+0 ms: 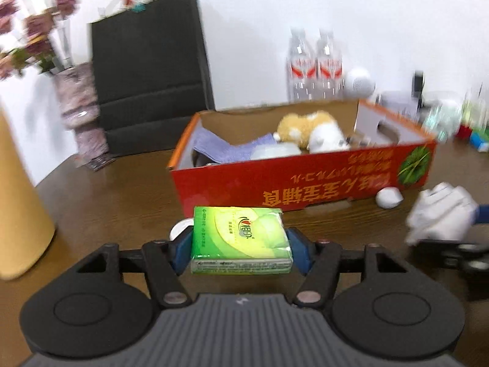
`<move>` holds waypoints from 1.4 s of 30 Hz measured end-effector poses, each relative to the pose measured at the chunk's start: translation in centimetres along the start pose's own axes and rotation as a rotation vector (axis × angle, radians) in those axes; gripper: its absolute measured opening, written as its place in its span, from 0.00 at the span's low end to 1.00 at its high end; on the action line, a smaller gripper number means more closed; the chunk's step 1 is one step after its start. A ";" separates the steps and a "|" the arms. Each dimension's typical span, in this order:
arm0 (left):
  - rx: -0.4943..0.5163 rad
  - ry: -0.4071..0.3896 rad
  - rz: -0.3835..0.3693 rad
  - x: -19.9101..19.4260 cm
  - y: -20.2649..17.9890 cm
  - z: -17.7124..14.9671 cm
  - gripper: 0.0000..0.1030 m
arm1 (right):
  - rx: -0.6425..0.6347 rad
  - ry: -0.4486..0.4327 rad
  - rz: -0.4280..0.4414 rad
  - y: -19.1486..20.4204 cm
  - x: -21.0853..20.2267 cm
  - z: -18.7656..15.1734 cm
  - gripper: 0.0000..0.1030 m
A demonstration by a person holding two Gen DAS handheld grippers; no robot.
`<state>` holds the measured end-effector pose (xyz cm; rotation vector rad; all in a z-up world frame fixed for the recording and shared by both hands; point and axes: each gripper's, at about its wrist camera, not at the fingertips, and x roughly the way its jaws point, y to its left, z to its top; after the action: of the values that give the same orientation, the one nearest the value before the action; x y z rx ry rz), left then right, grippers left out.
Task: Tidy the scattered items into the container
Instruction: 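Carry the tissue packet into the box and open the left gripper while the right drops the device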
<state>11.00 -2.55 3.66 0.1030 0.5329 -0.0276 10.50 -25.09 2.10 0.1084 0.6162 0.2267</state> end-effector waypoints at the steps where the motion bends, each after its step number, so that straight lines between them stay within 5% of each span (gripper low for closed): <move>1: -0.044 0.002 -0.015 -1.2 0.3 -0.5 0.64 | -0.001 -0.003 0.015 0.2 -0.5 0.0 0.95; 7: -0.148 0.030 -0.085 -7.3 0.3 -5.1 0.64 | -0.061 -0.019 0.041 4.1 -5.3 -3.0 0.95; 12: -0.118 0.011 -0.149 -8.2 -0.2 -4.5 0.64 | -0.019 0.036 0.092 4.9 -7.1 -5.1 0.94; 18: -0.086 -0.086 -0.165 -5.2 2.8 5.4 0.65 | -0.054 -0.084 0.065 3.0 -8.7 2.1 0.95; 21: -0.133 0.025 -0.222 0.7 4.4 11.9 0.65 | -0.072 -0.095 0.041 1.2 -6.8 9.0 0.95; 24: -0.186 0.151 -0.251 7.7 5.6 17.0 0.65 | -0.021 0.002 0.015 -0.9 -2.3 15.8 0.95; 27: -0.119 0.229 -0.224 14.8 5.0 19.5 0.65 | 0.016 0.146 0.011 -2.7 3.9 19.8 0.95; 29: -0.155 0.294 -0.152 18.7 5.1 19.3 0.65 | 0.034 0.257 0.001 -3.1 8.0 20.3 0.95; 32: -0.193 0.363 -0.152 22.6 5.0 18.0 0.64 | 0.036 0.378 -0.034 -3.0 12.5 19.1 0.94; 37: -0.139 0.347 -0.140 23.6 4.3 17.2 0.98 | 0.046 0.479 -0.083 -3.2 16.1 17.0 0.94; 42: -0.144 0.316 -0.120 21.6 5.3 19.8 1.00 | 0.136 0.485 -0.067 -4.3 14.9 19.4 0.94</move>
<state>39.85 0.61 10.11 -0.0667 0.8546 -0.0906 34.35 -26.32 8.76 0.1659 1.1170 0.1452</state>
